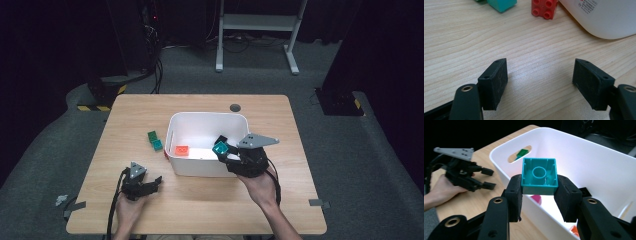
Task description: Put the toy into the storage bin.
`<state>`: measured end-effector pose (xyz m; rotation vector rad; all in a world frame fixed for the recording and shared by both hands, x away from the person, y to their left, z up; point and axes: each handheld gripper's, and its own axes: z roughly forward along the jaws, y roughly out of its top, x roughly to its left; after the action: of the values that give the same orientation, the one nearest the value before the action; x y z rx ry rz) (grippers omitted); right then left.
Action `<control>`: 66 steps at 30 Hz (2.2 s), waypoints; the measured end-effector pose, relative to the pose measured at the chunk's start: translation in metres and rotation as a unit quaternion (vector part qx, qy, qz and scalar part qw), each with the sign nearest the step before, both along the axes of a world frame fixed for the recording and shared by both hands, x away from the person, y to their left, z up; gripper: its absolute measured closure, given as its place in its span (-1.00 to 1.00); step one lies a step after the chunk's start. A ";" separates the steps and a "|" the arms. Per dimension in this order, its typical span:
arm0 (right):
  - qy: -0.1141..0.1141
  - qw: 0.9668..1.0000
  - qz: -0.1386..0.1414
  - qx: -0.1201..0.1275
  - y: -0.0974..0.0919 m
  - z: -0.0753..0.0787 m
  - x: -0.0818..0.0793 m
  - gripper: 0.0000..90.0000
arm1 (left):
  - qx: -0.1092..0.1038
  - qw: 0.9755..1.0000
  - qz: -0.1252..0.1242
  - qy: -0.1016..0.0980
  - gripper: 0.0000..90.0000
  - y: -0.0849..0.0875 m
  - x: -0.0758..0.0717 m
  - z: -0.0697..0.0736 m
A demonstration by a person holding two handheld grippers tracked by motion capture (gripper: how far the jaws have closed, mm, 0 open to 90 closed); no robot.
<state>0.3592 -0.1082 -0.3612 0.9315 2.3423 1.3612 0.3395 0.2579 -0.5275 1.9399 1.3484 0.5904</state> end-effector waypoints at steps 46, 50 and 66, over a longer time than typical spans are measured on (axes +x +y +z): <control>-0.039 0.991 -0.122 0.037 -0.074 -0.026 -0.005 -0.06 | 0.004 1.000 -0.003 0.001 -0.42 -0.002 0.000 0.000; -0.036 0.989 -0.133 0.043 -0.084 -0.032 -0.010 -0.06 | 0.004 1.000 -0.003 0.001 -0.42 -0.002 0.000 0.000; 0.002 0.981 -0.191 0.022 -0.111 -0.104 0.005 -0.08 | 0.005 1.000 -0.003 0.001 -0.42 -0.002 0.000 0.000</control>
<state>0.3642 -0.2190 -0.4648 1.3154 2.0025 1.2540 0.3395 0.2561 -0.5277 1.9514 1.3434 0.5929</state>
